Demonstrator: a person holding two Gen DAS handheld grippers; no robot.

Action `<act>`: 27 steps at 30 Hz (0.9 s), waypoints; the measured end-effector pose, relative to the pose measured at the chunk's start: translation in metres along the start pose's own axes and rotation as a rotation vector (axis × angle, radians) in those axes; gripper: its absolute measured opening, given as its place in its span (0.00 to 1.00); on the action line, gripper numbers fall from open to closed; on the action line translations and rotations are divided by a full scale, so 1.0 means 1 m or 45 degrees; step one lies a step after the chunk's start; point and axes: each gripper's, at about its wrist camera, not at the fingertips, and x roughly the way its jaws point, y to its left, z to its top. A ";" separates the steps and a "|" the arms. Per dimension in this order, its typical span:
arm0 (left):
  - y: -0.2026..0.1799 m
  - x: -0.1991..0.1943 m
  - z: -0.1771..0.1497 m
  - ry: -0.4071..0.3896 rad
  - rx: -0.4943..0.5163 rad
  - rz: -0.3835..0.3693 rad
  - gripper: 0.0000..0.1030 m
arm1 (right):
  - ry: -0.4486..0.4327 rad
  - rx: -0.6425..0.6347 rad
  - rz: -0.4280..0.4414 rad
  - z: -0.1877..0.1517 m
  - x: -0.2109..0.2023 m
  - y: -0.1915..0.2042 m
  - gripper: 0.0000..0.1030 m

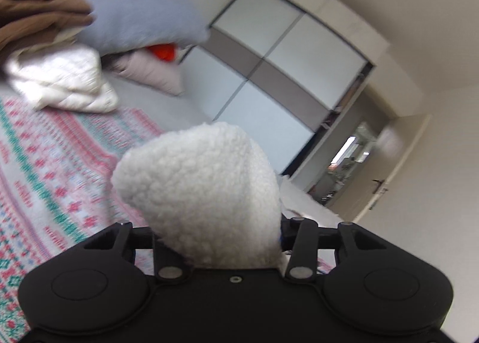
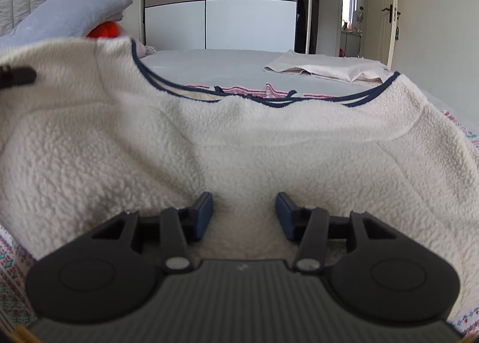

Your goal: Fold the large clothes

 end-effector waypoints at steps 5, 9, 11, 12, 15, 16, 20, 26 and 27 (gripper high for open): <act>-0.027 -0.013 -0.001 -0.029 0.123 -0.177 0.43 | 0.031 0.075 0.088 0.007 -0.004 -0.011 0.47; -0.029 -0.015 0.002 -0.043 0.147 -0.171 0.43 | 0.098 0.156 0.301 0.031 -0.007 -0.041 0.50; -0.022 -0.008 0.006 -0.026 0.110 -0.139 0.43 | 0.105 0.268 0.389 0.047 -0.002 -0.064 0.51; -0.017 -0.004 0.008 -0.015 0.093 -0.113 0.43 | 0.109 0.338 0.405 0.058 0.005 -0.076 0.53; 0.001 0.005 0.006 0.032 0.015 -0.020 0.43 | 0.158 0.533 0.452 0.088 0.038 -0.097 0.56; 0.007 0.008 0.006 0.048 -0.018 0.014 0.43 | 0.189 0.578 0.470 0.098 0.055 -0.099 0.56; 0.027 0.019 0.007 0.122 -0.158 0.123 0.43 | 0.296 0.585 0.410 0.122 0.119 -0.078 0.56; 0.028 0.025 0.004 0.146 -0.147 0.183 0.43 | 0.279 0.351 0.125 0.124 0.162 -0.024 0.46; 0.030 0.026 0.004 0.156 -0.157 0.197 0.43 | 0.241 0.262 0.084 0.122 0.158 -0.015 0.41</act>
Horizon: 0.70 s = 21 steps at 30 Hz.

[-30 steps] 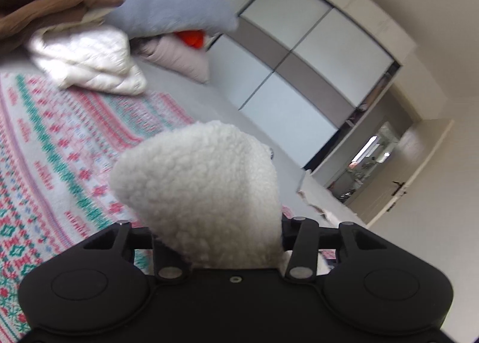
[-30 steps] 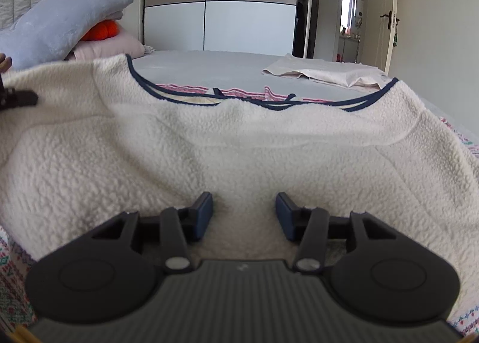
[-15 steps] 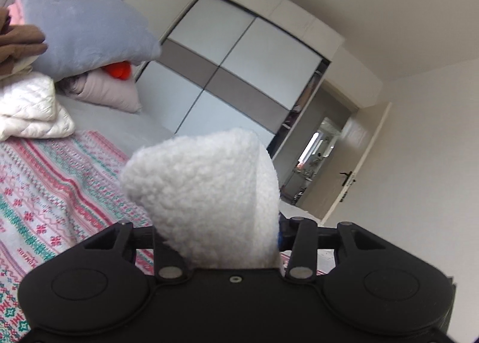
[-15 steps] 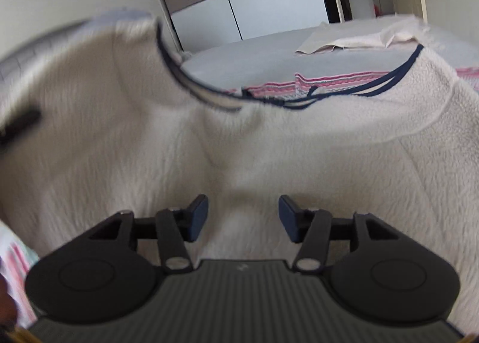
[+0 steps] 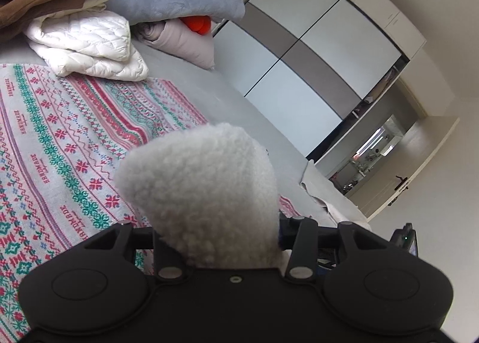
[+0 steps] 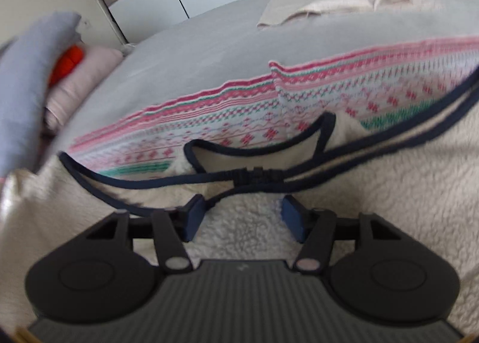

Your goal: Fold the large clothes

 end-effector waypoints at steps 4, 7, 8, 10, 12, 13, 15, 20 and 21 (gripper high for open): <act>0.006 0.002 0.000 0.032 -0.035 0.052 0.43 | -0.247 -0.082 0.071 -0.006 -0.035 0.007 0.07; 0.007 0.001 -0.003 0.025 -0.038 0.071 0.43 | -0.462 -0.093 0.087 0.004 -0.046 0.005 0.07; 0.007 0.001 -0.003 0.016 -0.035 0.074 0.43 | -0.449 -0.068 0.089 0.009 -0.039 0.001 0.07; 0.006 0.002 -0.004 0.004 -0.021 0.081 0.43 | -0.265 -0.022 0.085 0.018 -0.006 -0.008 0.08; 0.006 0.003 -0.006 0.005 -0.016 0.098 0.43 | -0.114 0.054 0.101 0.014 0.015 -0.020 0.12; 0.007 0.003 -0.006 0.008 -0.024 0.103 0.43 | -0.137 0.100 0.138 0.014 0.011 -0.027 0.16; 0.010 0.003 -0.005 0.016 -0.051 0.106 0.43 | -0.211 0.136 0.180 0.016 -0.012 -0.036 0.42; 0.010 0.002 -0.005 0.011 -0.083 0.108 0.43 | -0.234 -0.048 0.180 0.002 -0.072 -0.035 0.42; 0.010 0.002 -0.005 0.007 -0.089 0.110 0.43 | -0.183 -0.103 0.207 -0.005 -0.075 -0.029 0.34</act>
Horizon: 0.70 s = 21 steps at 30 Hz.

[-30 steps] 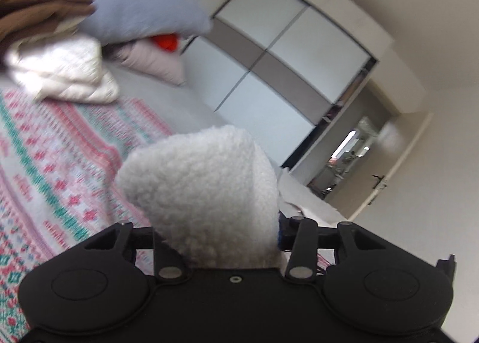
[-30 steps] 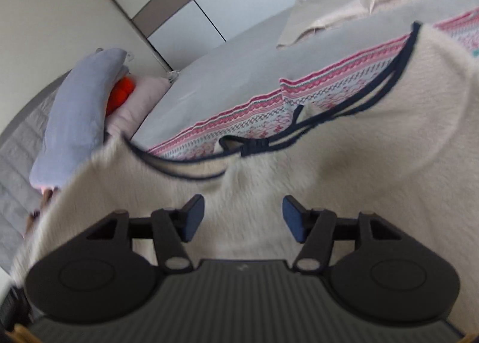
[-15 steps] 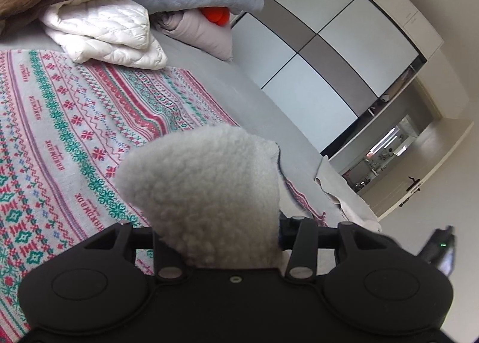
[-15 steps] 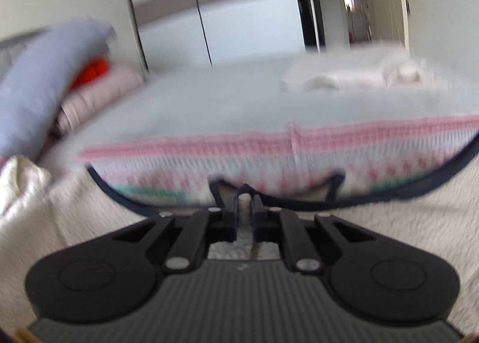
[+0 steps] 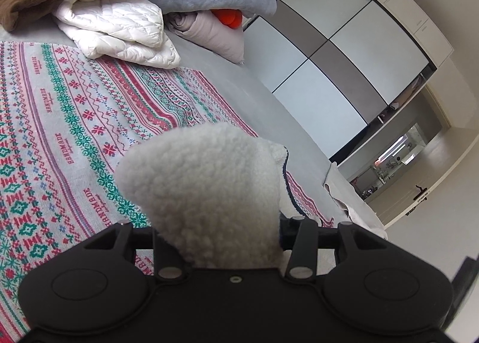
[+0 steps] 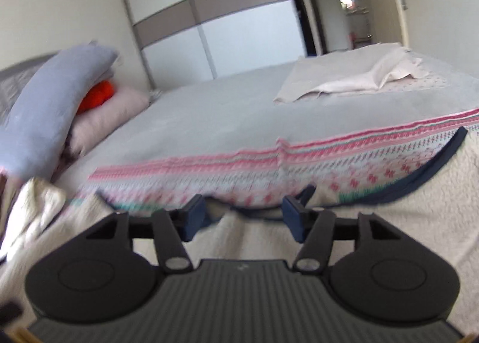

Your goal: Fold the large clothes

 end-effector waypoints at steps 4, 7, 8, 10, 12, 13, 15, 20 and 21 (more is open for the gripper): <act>0.000 -0.003 -0.001 -0.017 -0.021 -0.006 0.43 | 0.199 -0.166 0.010 -0.019 0.035 0.036 0.14; 0.002 -0.004 -0.003 -0.035 -0.029 -0.011 0.43 | 0.282 -0.193 -0.044 -0.018 0.083 0.052 0.13; 0.003 -0.003 -0.003 -0.036 -0.032 -0.007 0.43 | 0.261 -0.206 -0.051 -0.014 0.091 0.055 0.11; 0.004 -0.001 -0.003 -0.032 -0.041 0.001 0.43 | 0.228 -0.166 -0.050 -0.007 0.095 0.055 0.11; 0.006 -0.001 -0.002 -0.024 -0.055 0.004 0.43 | 0.177 -0.118 -0.051 -0.001 0.087 0.052 0.11; 0.006 -0.001 -0.002 -0.021 -0.058 0.003 0.43 | 0.168 -0.079 -0.021 0.000 0.079 0.048 0.13; 0.005 -0.002 -0.001 -0.013 -0.068 0.002 0.43 | 0.208 -0.065 0.066 0.003 0.069 0.051 0.13; 0.005 -0.003 -0.003 -0.020 -0.067 0.006 0.43 | 0.428 -0.223 0.126 -0.001 0.106 0.094 0.13; 0.005 -0.002 -0.003 -0.018 -0.064 0.004 0.43 | 0.430 -0.258 0.097 -0.004 0.119 0.100 0.13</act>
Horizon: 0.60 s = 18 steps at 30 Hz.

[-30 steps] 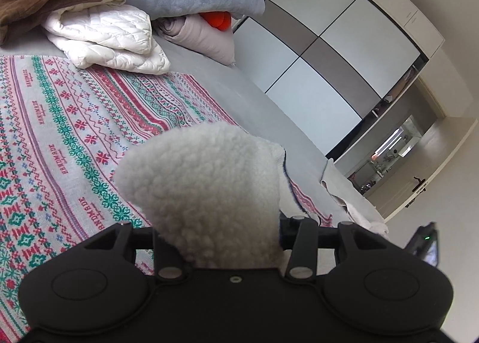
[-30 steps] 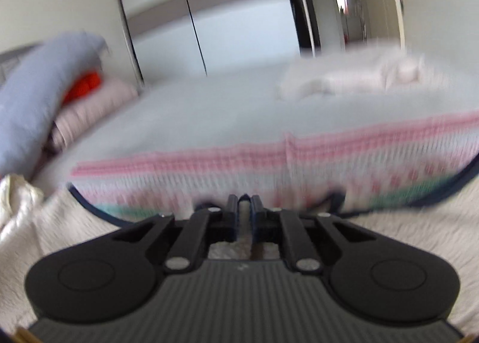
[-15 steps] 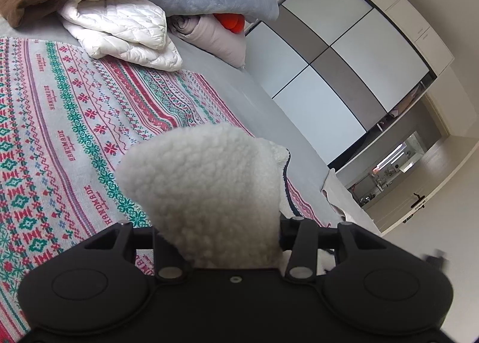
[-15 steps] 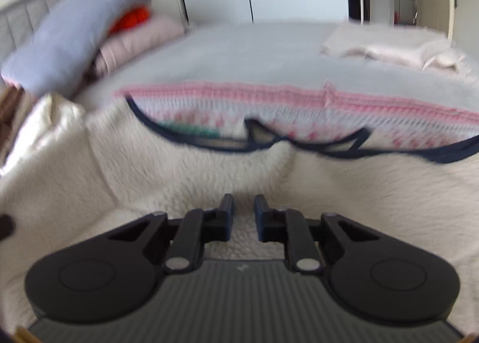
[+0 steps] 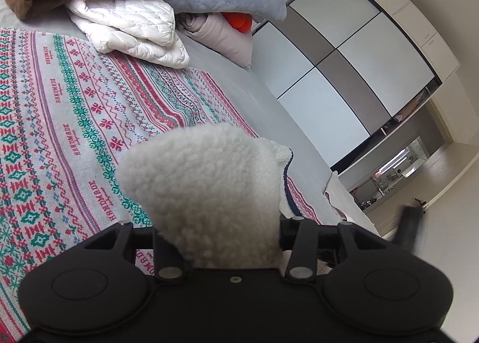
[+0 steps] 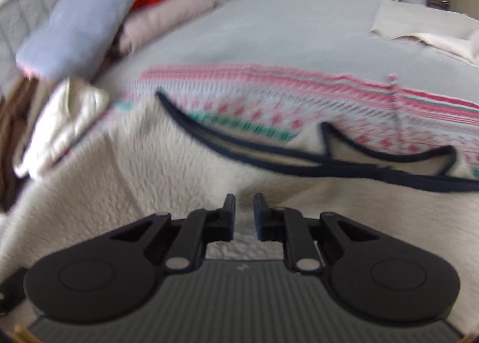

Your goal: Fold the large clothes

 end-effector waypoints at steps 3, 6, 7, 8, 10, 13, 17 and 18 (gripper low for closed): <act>0.002 0.003 -0.001 -0.002 0.003 0.018 0.43 | -0.131 0.061 0.000 0.016 0.015 -0.004 0.11; 0.003 0.003 -0.001 0.000 -0.008 0.017 0.43 | -0.282 0.182 -0.029 0.020 0.000 -0.018 0.13; 0.003 0.003 0.000 0.000 -0.010 0.012 0.43 | -0.303 0.187 -0.014 0.019 -0.010 -0.023 0.13; 0.003 0.003 0.000 -0.001 -0.012 0.009 0.43 | -0.325 0.174 -0.013 0.015 -0.022 -0.026 0.13; 0.003 0.003 0.000 -0.003 -0.014 0.009 0.43 | -0.338 0.132 -0.086 0.002 -0.050 -0.032 0.15; 0.003 0.002 0.000 -0.002 -0.026 0.013 0.43 | -0.307 0.067 -0.313 -0.026 -0.085 -0.048 0.16; 0.001 0.000 -0.002 -0.008 -0.024 0.018 0.43 | -0.177 0.173 -0.470 -0.058 -0.105 -0.099 0.16; 0.001 0.000 -0.003 -0.010 -0.020 0.020 0.43 | -0.142 0.214 -0.492 -0.061 -0.099 -0.117 0.16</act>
